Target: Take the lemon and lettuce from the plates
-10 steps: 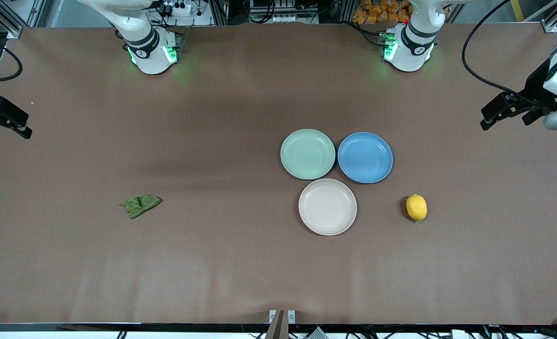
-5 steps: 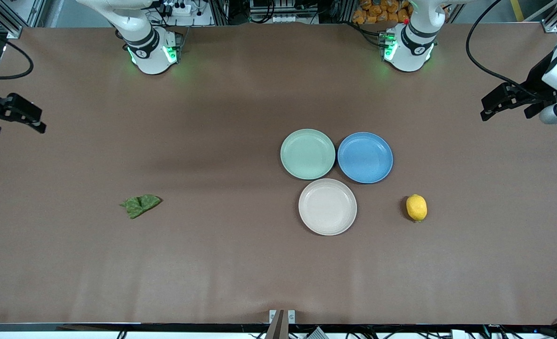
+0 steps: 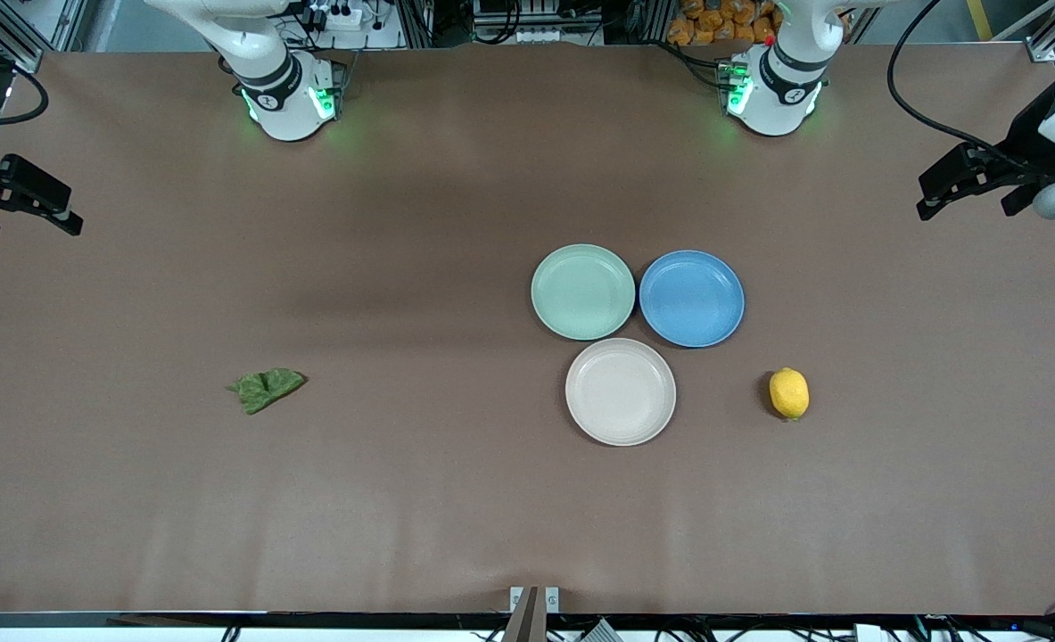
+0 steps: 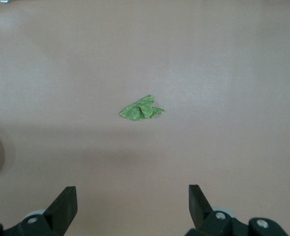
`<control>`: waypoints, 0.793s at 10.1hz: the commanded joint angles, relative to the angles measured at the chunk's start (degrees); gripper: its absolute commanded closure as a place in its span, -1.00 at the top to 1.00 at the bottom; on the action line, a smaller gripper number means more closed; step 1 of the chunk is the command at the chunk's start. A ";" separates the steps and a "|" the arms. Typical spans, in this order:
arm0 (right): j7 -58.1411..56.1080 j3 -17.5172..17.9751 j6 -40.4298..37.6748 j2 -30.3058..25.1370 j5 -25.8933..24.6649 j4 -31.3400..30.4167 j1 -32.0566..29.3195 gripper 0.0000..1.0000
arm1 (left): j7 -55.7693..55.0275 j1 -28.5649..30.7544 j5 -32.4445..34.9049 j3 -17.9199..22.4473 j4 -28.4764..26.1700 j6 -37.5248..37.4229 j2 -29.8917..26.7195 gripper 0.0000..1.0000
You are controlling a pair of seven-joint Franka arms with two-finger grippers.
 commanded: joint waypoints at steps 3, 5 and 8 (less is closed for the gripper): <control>-0.88 -0.63 1.13 -0.52 0.71 -0.59 -0.49 1.00 | 1.59 0.16 -0.53 -0.09 0.60 -1.22 -0.42 1.00; -0.88 -0.81 2.01 -0.34 0.53 -0.85 -0.49 1.00 | 1.50 0.16 -0.53 -0.09 0.60 -1.22 -0.42 1.00; -0.53 -0.73 1.84 -0.69 0.18 -1.73 -0.40 1.00 | 1.50 0.07 -0.53 0.00 0.60 -1.22 -0.33 1.00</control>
